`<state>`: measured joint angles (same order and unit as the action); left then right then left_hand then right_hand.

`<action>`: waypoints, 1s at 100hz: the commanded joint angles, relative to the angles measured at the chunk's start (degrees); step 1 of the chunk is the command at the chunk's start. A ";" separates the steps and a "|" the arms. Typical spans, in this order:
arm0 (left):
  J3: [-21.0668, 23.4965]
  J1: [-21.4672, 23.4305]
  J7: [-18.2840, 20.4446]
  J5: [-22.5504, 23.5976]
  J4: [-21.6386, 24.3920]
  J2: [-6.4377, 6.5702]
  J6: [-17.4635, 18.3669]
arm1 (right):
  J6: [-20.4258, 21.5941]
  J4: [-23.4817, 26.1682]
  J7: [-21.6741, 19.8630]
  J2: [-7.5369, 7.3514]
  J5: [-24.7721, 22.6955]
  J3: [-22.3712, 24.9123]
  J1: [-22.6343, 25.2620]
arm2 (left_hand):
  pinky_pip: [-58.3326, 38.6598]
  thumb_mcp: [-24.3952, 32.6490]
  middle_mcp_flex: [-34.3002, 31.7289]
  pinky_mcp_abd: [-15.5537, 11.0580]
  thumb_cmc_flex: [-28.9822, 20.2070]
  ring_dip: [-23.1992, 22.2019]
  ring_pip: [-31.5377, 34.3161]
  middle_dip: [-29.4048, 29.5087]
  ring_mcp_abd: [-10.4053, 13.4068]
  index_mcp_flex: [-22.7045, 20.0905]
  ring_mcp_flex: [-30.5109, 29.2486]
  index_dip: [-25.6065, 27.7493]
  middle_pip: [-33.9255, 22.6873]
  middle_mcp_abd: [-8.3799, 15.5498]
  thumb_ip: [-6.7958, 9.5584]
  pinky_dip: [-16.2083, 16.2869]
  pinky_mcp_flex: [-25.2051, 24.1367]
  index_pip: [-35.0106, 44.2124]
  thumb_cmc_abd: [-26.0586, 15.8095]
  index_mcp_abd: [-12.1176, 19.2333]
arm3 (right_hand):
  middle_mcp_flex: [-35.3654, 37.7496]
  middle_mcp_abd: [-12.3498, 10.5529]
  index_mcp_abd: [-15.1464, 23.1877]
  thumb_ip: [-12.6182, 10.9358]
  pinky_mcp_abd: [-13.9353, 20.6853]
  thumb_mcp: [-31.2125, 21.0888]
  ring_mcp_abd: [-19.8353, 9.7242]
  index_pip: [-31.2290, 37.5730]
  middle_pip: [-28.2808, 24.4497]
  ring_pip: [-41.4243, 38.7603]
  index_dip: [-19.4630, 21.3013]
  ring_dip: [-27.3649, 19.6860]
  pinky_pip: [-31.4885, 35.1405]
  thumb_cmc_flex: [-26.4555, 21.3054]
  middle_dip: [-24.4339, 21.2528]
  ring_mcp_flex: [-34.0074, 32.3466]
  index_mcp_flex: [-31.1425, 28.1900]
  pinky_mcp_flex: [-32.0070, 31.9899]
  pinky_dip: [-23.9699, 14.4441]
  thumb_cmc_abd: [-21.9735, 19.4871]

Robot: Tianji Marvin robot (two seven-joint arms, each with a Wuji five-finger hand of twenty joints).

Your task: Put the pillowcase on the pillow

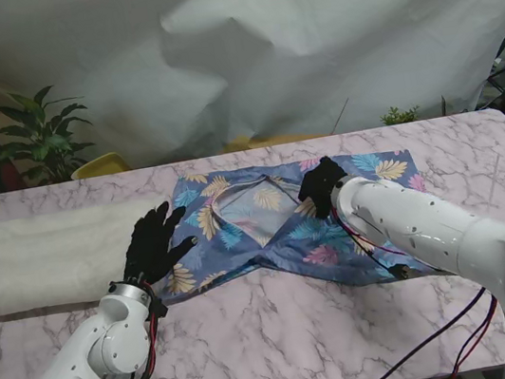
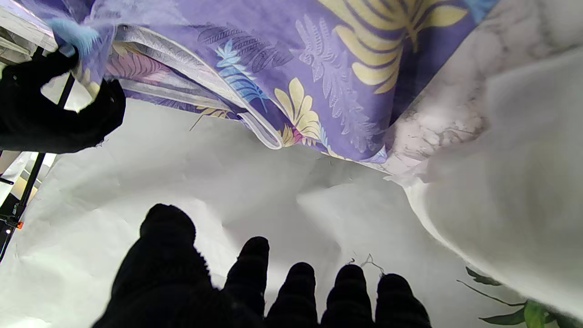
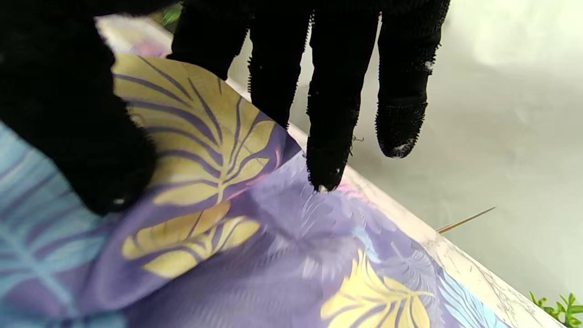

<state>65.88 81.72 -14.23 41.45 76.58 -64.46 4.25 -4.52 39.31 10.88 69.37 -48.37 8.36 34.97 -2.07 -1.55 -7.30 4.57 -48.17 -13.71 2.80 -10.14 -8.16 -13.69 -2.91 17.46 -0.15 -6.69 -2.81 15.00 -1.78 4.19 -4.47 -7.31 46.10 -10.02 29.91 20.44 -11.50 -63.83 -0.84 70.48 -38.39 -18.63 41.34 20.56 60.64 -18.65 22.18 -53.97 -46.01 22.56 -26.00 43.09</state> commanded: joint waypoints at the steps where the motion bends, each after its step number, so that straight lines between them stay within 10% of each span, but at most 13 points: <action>1: -0.17 -0.07 0.88 -0.21 0.07 -0.16 0.00 | -0.22 -0.11 0.45 0.02 0.86 2.07 1.38 | -0.96 -0.24 1.64 -0.04 -0.90 -0.55 0.89 -0.13 0.01 -1.57 0.39 0.70 0.65 -0.52 1.52 1.20 -1.09 0.45 -1.88 0.26 | 4.95 0.94 7.69 -0.53 -4.15 -2.59 -0.36 6.91 -3.47 -2.77 6.72 2.00 1.59 -2.79 1.70 -5.36 0.93 2.67 0.69 1.77; 12: -0.15 -0.03 1.01 -0.35 0.16 -0.17 -0.07 | 0.08 0.76 3.34 -0.02 2.08 8.15 4.26 | -1.03 -0.20 1.66 0.23 -0.91 -0.61 0.88 -0.23 -0.16 -1.54 0.44 0.71 0.61 -0.55 1.53 1.47 -1.12 0.44 -2.01 0.18 | 12.84 0.23 0.37 -2.34 -5.67 -5.31 -3.51 11.45 -8.93 -8.77 15.97 5.85 4.09 -13.15 6.59 -15.09 0.06 9.83 1.01 4.36; 33: -0.04 0.04 0.81 0.03 0.31 -0.15 -0.36 | 0.94 6.08 9.25 -2.33 -1.23 18.67 9.52 | -1.14 -0.18 1.55 0.07 -0.93 -0.78 1.11 -0.54 0.01 -1.79 0.25 0.76 0.44 -0.34 1.54 1.93 -1.15 0.53 -2.09 0.07 | 9.28 2.31 -3.58 -4.52 0.11 -6.31 -7.54 12.83 -19.29 -30.82 18.43 19.93 8.25 -19.53 9.69 -21.62 1.15 19.56 0.04 5.28; 68: 1.16 0.54 0.95 0.07 0.97 -0.10 -0.59 | -0.99 23.68 12.28 -7.26 -16.80 32.56 20.63 | -1.23 -0.19 1.21 -0.09 -1.22 -0.84 1.65 -1.64 0.40 -2.59 -0.02 0.81 0.03 0.31 1.52 2.59 -1.18 0.86 -1.92 0.11 | 6.75 2.70 -5.03 -4.16 6.95 -9.26 -8.63 9.83 -21.96 -33.61 7.66 20.97 8.48 -20.07 9.02 -19.27 9.04 22.64 1.07 6.63; 100: 5.55 2.11 5.48 1.86 4.81 1.04 1.13 | -2.29 31.81 14.26 -8.52 -24.66 36.91 24.05 | -1.18 -0.20 -0.54 0.00 -1.44 -0.80 2.22 -2.27 0.41 -3.45 -0.27 0.79 -2.68 1.00 1.49 2.96 -1.19 1.22 -1.56 0.18 | 7.05 3.09 -5.14 -3.86 8.96 -10.18 -9.40 9.74 -21.67 -33.24 0.52 21.62 8.08 -19.87 9.11 -19.74 10.28 23.71 1.62 6.42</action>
<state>70.80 83.67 -9.64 43.00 80.12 -64.09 4.93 -6.27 69.85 24.61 61.05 -72.06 44.87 58.94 -2.07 -1.55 -7.38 4.63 -48.17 -14.19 3.96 -12.10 -8.26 -16.47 -2.92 18.18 -1.75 -6.70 -2.81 16.98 -1.80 5.05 -4.47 -7.31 53.82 -8.01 25.57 17.53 -3.38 -70.13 -9.21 79.86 -57.68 -49.78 43.04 40.58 68.19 -36.45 31.31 -73.31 -37.14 45.73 -25.15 47.81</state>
